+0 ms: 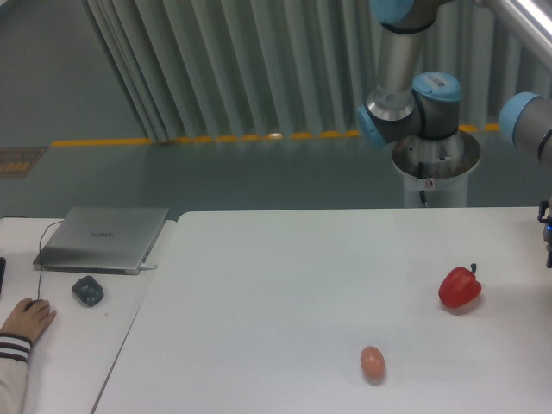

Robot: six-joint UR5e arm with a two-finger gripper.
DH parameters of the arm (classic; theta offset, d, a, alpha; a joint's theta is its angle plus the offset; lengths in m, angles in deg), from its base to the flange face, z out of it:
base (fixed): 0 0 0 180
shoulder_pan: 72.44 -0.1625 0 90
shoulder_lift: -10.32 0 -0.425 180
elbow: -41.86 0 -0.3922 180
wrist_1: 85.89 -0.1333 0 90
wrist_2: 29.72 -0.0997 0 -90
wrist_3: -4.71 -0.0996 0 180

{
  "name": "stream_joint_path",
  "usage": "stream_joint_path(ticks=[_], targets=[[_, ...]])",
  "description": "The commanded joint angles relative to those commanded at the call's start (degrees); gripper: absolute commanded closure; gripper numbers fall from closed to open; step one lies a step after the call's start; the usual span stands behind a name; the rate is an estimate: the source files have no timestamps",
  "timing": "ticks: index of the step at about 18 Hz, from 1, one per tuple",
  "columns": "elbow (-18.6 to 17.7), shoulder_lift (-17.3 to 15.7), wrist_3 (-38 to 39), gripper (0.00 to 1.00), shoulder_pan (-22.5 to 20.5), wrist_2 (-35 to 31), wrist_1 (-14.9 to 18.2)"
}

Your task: Place the green pepper on the table

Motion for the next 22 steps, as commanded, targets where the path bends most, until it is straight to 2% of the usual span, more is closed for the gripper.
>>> stream_joint_path(ticks=[7, 8, 10, 12, 15, 17, 22], targets=[[-0.1, 0.0, 0.1, 0.0, 0.1, -1.2, -0.4], [0.0, 0.1, 0.2, 0.0, 0.1, -3.1, -0.9], [-0.1, 0.0, 0.4, 0.0, -0.3, -6.8, -3.8], [0.0, -0.3, 2.2, 0.0, -1.3, -9.0, -5.0], [0.2, -2.2, 10.0, 0.0, -4.1, -7.8, -5.7], [0.0, -2.2, 9.9, 0.0, -5.2, -7.7, -6.1], [-1.1, -2.4, 7.8, 0.0, -11.2, -4.7, -6.0]])
